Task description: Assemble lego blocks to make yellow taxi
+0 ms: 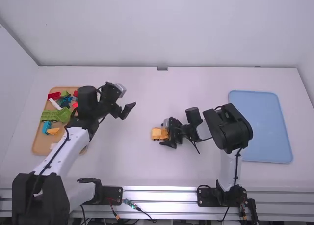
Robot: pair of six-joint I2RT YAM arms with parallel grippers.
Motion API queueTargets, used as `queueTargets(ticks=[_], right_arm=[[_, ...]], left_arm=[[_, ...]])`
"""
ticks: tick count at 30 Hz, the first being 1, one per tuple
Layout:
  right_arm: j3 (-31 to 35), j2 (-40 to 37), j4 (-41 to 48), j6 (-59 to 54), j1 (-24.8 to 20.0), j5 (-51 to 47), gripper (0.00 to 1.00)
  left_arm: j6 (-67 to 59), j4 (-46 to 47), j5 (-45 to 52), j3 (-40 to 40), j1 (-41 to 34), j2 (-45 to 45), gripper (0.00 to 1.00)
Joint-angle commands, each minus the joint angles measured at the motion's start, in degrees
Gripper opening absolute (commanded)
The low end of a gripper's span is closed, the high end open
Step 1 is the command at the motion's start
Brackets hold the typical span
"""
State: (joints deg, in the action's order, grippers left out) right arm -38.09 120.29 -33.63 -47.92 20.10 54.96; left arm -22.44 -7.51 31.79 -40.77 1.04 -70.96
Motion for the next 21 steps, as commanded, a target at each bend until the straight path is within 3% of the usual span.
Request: queueTargets(ticks=[1, 9, 16, 21], right_arm=[[0.55, 0.39, 1.64, 4.11, 0.11, -7.37, 1.0], [0.55, -8.09, 11.61, 0.94, 0.15, -9.09, 0.99], [0.55, -19.19, 23.19, 1.01, 0.2, -18.51, 0.99], [0.52, -27.8, 28.33, 3.8, 0.09, -23.28, 0.99]], left_arm=[[4.55, -0.26, 0.11, -0.22, 1.64, 0.94, 0.99], [6.93, -0.33, 0.28, -0.22, 5.53, 0.94, 0.99], [8.74, 0.87, -0.11, -0.22, 8.26, 0.94, 0.99], [12.57, 3.52, -7.45, -1.66, 10.78, 0.17, 0.99]])
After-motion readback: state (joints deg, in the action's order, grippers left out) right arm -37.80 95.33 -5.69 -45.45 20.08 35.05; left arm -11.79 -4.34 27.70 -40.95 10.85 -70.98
